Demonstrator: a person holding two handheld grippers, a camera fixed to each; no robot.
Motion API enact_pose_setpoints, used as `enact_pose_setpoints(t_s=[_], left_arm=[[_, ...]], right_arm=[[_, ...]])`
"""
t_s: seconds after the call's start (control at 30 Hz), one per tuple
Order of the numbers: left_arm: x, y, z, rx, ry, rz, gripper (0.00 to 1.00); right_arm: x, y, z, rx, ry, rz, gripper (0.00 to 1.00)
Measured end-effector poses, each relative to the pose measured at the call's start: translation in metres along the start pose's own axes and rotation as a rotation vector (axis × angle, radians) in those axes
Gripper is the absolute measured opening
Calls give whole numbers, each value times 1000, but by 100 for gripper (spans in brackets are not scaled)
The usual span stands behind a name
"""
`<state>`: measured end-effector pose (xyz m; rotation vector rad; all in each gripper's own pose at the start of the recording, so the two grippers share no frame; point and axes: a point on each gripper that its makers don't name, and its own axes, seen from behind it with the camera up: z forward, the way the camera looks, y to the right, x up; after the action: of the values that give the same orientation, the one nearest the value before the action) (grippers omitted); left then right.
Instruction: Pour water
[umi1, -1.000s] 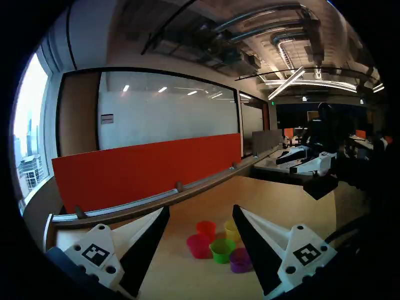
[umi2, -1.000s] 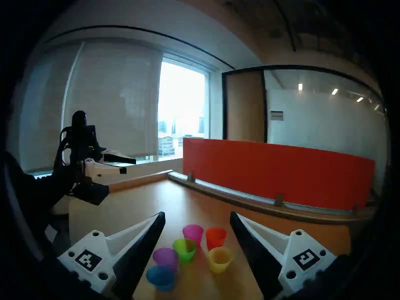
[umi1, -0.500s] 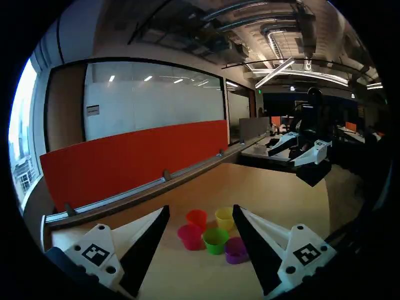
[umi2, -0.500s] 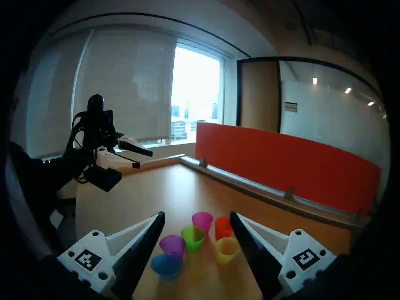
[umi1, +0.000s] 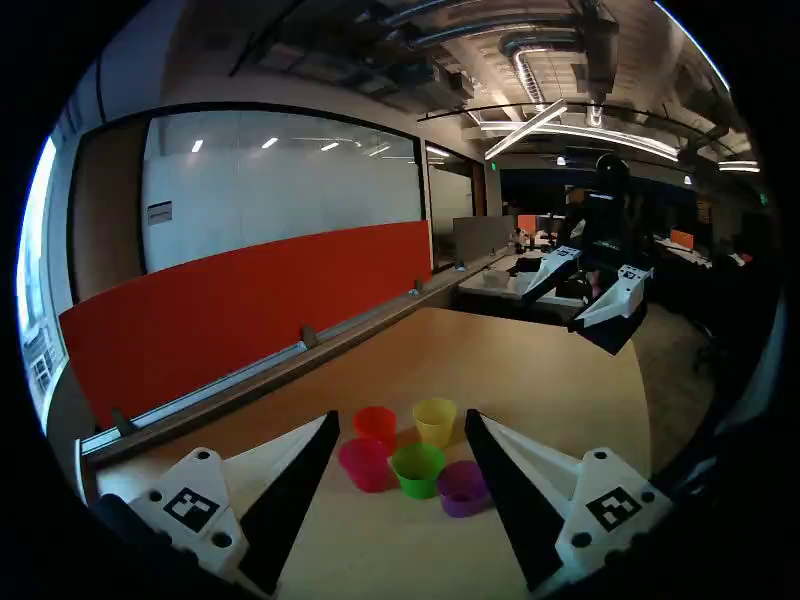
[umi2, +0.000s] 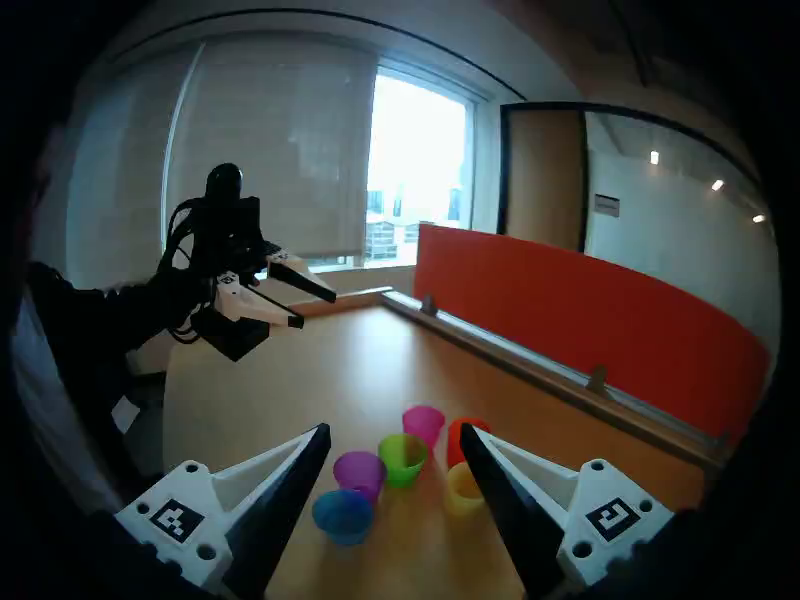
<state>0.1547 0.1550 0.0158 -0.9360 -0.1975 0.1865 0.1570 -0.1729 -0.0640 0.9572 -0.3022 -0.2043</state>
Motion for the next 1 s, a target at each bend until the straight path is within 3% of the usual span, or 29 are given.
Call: enact_pose_setpoints(t_s=[0.4, 0.8, 1.0], left_arm=[[-7, 9, 18, -62, -24, 66, 93], [-19, 15, 31, -95, -38, 49, 93], [-29, 18, 38, -119, -47, 47, 93]], right_arm=[[-14, -7, 8, 35, -41, -24, 100], [-26, -18, 15, 85, -66, -42, 100], [-37, -22, 24, 79, -73, -33, 100]])
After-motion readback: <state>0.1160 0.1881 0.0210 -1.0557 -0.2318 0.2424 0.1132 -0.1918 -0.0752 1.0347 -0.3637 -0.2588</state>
